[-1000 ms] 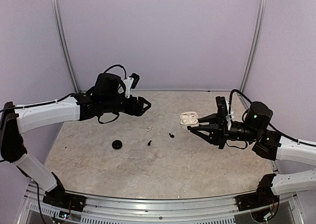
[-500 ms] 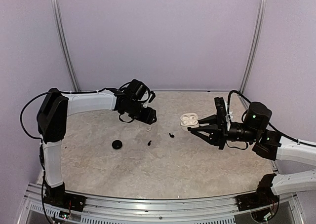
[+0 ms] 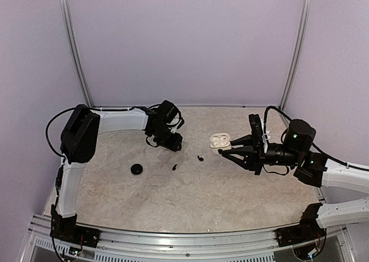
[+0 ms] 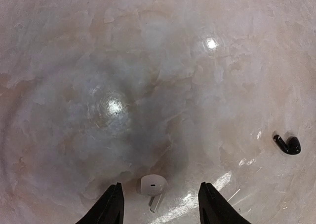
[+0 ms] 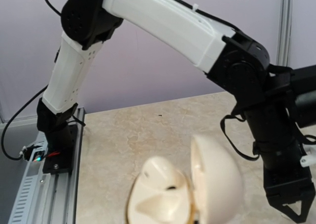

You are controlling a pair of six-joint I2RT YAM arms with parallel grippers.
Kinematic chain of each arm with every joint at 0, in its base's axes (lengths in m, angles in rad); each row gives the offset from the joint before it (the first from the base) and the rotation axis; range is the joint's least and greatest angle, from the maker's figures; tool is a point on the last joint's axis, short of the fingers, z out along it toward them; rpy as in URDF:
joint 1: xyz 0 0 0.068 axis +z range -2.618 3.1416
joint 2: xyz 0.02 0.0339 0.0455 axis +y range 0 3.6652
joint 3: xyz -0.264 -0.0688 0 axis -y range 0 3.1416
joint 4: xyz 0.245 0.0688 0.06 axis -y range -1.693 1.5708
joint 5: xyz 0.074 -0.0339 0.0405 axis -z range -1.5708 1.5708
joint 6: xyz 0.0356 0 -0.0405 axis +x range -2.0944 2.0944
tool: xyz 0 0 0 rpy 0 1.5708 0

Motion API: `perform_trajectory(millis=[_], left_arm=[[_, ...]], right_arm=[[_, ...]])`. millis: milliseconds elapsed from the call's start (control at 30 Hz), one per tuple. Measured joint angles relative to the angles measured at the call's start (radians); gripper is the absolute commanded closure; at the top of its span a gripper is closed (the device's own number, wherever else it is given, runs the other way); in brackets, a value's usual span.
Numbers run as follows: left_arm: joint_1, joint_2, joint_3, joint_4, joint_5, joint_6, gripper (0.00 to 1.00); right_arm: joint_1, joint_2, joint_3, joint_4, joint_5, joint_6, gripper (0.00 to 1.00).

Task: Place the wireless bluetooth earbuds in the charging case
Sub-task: Move the right earbud to the center of the board.

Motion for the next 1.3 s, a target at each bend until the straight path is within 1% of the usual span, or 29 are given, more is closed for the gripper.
perform_trajectory(millis=[300, 367, 500, 600, 700, 833, 1000, 1133, 1300], left_arm=[[0.0, 0.064, 0.043, -0.011, 0.003, 0.017, 0.64], [0.0, 0.064, 0.048, -0.016, 0.003, 0.018, 0.68], [0.0, 0.064, 0.047, -0.025, -0.008, 0.018, 0.81], [-0.002, 0.058, 0.03, -0.013, -0.016, 0.019, 0.84], [-0.005, 0.023, -0.029, 0.007, -0.024, 0.018, 0.86], [-0.019, -0.056, -0.147, 0.01, -0.042, 0.014, 0.87], [-0.053, -0.161, -0.29, -0.019, -0.041, -0.003, 0.88], [-0.105, -0.245, -0.398, -0.061, -0.02, -0.029, 0.88], [-0.205, -0.343, -0.523, -0.114, 0.011, -0.08, 0.88]], right_arm=[[0.0, 0.001, 0.0, 0.0, 0.0, 0.003, 1.0], [0.0, 0.001, 0.0, 0.0, 0.0, 0.003, 1.0], [-0.001, 0.001, 0.0, 0.0, 0.0, 0.003, 1.0], [-0.001, 0.001, 0.0, 0.0, 0.0, 0.003, 1.0], [-0.001, 0.001, 0.0, 0.0, -0.001, 0.002, 1.0], [-0.001, 0.002, 0.0, 0.0, -0.003, 0.002, 1.0], [-0.001, 0.01, 0.0, 0.001, -0.008, 0.002, 1.0], [-0.001, 0.013, 0.0, 0.001, -0.012, 0.003, 1.0], [-0.002, 0.014, 0.0, 0.004, -0.018, 0.003, 1.0]])
